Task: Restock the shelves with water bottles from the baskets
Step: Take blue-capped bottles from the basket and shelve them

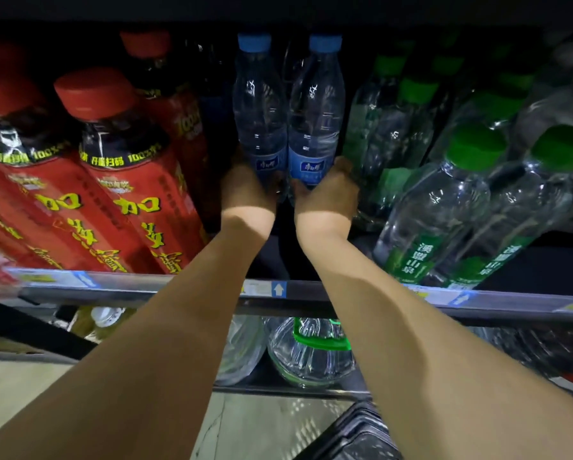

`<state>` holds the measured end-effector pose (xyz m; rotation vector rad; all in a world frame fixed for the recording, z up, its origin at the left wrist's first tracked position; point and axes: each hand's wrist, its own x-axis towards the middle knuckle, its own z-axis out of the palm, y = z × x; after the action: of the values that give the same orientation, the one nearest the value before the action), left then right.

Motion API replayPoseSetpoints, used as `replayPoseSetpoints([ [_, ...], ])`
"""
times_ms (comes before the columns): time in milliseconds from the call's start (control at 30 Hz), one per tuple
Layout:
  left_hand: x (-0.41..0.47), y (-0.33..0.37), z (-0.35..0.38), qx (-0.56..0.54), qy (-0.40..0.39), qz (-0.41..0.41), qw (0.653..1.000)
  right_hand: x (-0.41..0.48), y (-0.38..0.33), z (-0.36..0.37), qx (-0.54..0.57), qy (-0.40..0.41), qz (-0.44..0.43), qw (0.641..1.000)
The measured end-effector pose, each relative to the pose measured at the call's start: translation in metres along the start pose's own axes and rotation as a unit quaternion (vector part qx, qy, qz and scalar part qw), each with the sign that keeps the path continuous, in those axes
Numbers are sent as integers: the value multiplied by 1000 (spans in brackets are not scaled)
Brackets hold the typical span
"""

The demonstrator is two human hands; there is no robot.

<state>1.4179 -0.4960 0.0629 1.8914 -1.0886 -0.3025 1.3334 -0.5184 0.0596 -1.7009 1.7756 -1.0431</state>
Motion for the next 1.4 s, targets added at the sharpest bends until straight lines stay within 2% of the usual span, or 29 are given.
replayPoseSetpoints([
  [233,10,-3,8,31,14,-3,999,18,-2,9,29,13,1,999],
  [400,9,1,7,65,-12,-21,998,26,-5,10,39,-4,13,999],
  [567,-6,10,-8,114,-53,-97,987,13,-5,-2,12,-104,36,994],
  [633,-26,17,-18,165,-63,-58,983,-7,0,-16,-20,-132,5,991],
  [733,-65,27,-30,173,2,50,984,-41,4,-49,-28,-161,-25,986],
  [867,-122,42,-55,217,-70,0,974,-89,5,-100,2,-220,-68,973],
  [967,-171,51,-74,298,-87,29,950,-126,20,-147,-84,-234,-170,953],
  [1067,-222,57,-86,375,-134,46,916,-154,48,-187,-228,-269,-229,907],
  [1200,-287,61,-88,430,-190,67,880,-187,93,-224,-330,-323,-205,863],
  [1300,-336,62,-78,454,-243,55,855,-216,129,-255,-366,-336,-177,850],
  [1400,-391,65,-61,458,-300,26,837,-247,172,-291,-381,-358,-107,845],
])
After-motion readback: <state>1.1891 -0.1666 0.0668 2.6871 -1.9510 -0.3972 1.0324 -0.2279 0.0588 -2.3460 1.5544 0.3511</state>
